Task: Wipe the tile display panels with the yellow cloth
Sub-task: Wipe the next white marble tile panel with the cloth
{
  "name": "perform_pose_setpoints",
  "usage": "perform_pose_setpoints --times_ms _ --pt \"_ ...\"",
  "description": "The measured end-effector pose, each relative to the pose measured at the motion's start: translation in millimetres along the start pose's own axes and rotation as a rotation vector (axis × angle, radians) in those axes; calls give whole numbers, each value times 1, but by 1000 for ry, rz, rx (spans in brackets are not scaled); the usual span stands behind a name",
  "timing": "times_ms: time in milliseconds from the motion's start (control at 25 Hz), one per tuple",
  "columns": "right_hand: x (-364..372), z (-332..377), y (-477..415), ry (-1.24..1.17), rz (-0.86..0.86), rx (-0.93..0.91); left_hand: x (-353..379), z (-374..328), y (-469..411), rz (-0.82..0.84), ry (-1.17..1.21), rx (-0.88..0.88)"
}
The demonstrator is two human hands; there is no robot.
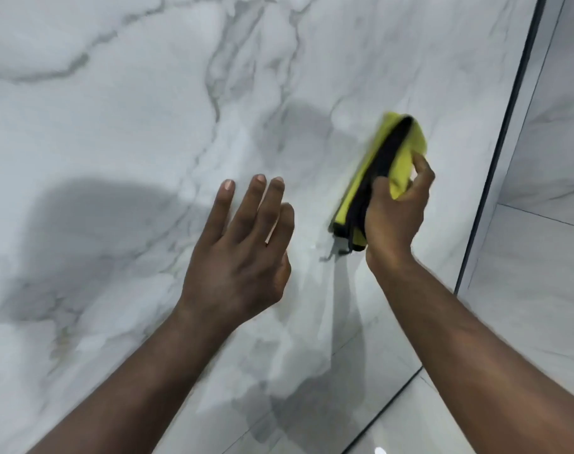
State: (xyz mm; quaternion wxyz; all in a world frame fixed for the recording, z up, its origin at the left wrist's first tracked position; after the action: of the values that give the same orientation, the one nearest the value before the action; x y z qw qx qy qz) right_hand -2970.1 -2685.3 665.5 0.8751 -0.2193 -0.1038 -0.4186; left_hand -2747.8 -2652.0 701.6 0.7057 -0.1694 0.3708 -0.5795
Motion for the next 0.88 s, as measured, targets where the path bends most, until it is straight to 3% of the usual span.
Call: perform_pose_setpoints --times_ms 40,160,200,320,360,520,640,800,880 --pt "-5 -12 -3 -31 -55 136 1 -4 -3 12 -6 5" --pt "-19 -36 10 20 84 -27 11 -24 -15 36 -43 53" --pt "-26 -54 12 40 67 0 16 -33 -19 45 -47 72" --pt "-53 -118 18 -5 -139 418 30 -63 -21 63 -38 145" --pt "-60 -134 21 8 -141 474 35 -72 -20 75 -47 202" --pt "-87 -177 26 68 -39 372 48 -87 -8 106 -83 476" --pt "-115 -239 36 177 -194 741 51 -91 -3 149 -92 602" --pt "-127 -259 69 243 27 684 60 -93 -4 202 -150 631" --pt "-135 -270 71 236 -35 856 58 -94 -4 217 -158 643"
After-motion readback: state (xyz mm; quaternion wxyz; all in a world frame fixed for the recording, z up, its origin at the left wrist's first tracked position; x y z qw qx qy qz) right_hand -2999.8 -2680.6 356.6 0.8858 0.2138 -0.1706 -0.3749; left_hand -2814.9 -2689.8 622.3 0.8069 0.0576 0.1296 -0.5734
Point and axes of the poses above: each hand's wrist, its own y-axis away from the middle knuckle, its own x-axis out of the palm, z = x × y, the point moved 3 cm from there along -y, towards the middle knuckle, and after that the axes turned 9 degrees about -y, right-handed, at the moved point
